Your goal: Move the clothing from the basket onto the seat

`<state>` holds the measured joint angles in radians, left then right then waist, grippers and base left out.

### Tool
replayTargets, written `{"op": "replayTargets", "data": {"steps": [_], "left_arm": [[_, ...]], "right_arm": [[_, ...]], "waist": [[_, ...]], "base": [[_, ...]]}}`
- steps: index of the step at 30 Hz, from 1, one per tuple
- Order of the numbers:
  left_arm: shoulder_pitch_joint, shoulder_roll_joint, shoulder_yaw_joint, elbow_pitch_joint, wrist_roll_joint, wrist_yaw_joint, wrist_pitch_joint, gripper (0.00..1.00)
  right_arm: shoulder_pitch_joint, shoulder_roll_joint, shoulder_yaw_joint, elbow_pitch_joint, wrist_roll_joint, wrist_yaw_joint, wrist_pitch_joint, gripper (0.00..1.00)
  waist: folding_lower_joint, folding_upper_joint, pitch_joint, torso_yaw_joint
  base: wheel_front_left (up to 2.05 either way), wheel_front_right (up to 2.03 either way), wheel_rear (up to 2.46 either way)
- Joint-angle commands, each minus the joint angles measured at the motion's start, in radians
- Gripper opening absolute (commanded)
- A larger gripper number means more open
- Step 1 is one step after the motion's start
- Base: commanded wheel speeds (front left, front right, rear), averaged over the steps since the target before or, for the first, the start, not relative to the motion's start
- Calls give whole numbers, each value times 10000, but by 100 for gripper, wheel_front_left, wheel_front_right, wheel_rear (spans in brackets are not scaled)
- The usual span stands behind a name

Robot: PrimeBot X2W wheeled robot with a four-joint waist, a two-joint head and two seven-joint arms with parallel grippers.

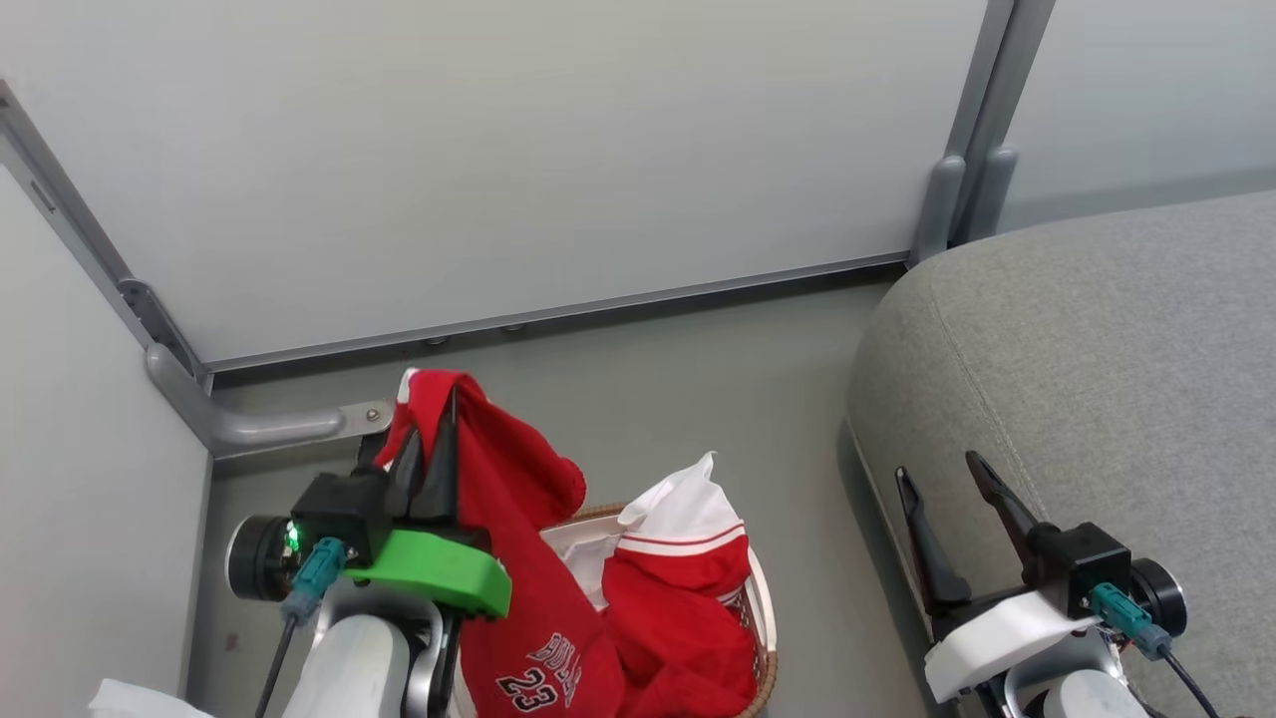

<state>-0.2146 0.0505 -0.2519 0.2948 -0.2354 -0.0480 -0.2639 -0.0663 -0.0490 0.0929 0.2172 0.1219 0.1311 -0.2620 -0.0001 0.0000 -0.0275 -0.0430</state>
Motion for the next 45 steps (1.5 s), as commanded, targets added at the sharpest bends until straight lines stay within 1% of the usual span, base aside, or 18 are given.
{"op": "replayTargets", "data": {"steps": [1, 6, 9, 15, 20, 26, 28, 31, 41, 42, 43, 44, 45], "left_arm": [[-228, 9, -17, -167, -9, 50, -7, 0], [-398, 10, -170, -435, -41, 67, -7, 0], [-509, 10, -285, -512, -75, 44, -9, 0], [-742, 13, -747, -590, -267, 56, -9, 0], [-1033, 15, -1269, -535, -439, 75, -7, 0], [-1403, 20, -1899, -507, -615, 117, -9, 0], [-1534, 20, -2123, -528, -700, 138, -9, 0], [-1704, 20, -2482, -575, -799, 122, -9, 0], [-2125, 20, -3674, -781, -1215, 238, -9, 0], [-2159, 20, -3769, -791, -1235, 264, -9, 0], [-2169, 20, -3838, -805, -1282, 276, -9, 0], [-2181, 20, -3903, -811, -1327, 288, -7, 0], [-2188, 19, -3950, -818, -1366, 284, -7, 0]], "right_arm": [[194, -40, 21, 52, 22, -8, -43, 100], [232, -37, 136, 168, 12, -7, -43, 100], [106, -31, 665, 364, 118, -7, -43, 100], [-633, -241, 2686, 896, 949, -7, -43, 100], [-1824, -442, 4526, 1405, 1785, -8, -42, 100], [-3143, -420, 6230, 2074, 2493, -8, -42, 100], [-3529, -403, 6627, 2347, 2595, -8, -42, 100], [-3960, -342, 6829, 2732, 2629, -8, -42, 100], [-4491, -70, 6391, 3837, 2169, -8, -42, 100], [-4502, -51, 6390, 3972, 2222, -8, -42, 58], [-4499, -44, 6468, 4043, 2333, -8, -42, 31], [-4496, -27, 6544, 4069, 2497, -8, -42, 0], [-4497, -27, 6555, 4074, 2618, -8, -42, 0]], "waist": [[1, 0, -26, 42], [1, 0, 1, 105], [1, 0, 51, 148], [1, 0, 176, 368], [1, 0, 312, 626], [1, 0, 467, 974], [1, 0, 542, 1096], [1, 0, 645, 1273], [1, 0, 852, 1807], [1, 0, 864, 1843], [1, 0, 872, 1873], [1, 0, 884, 1913], [1, 0, 889, 1943]], "base": [[0, 0, 0], [0, 0, 0], [0, 0, 0], [0, 0, 0], [0, 0, 0], [0, 0, 0], [0, 0, 0], [0, 0, 0], [0, 0, 0], [0, 0, 0], [0, 0, 0], [0, 0, 0], [0, 0, 0]]}}
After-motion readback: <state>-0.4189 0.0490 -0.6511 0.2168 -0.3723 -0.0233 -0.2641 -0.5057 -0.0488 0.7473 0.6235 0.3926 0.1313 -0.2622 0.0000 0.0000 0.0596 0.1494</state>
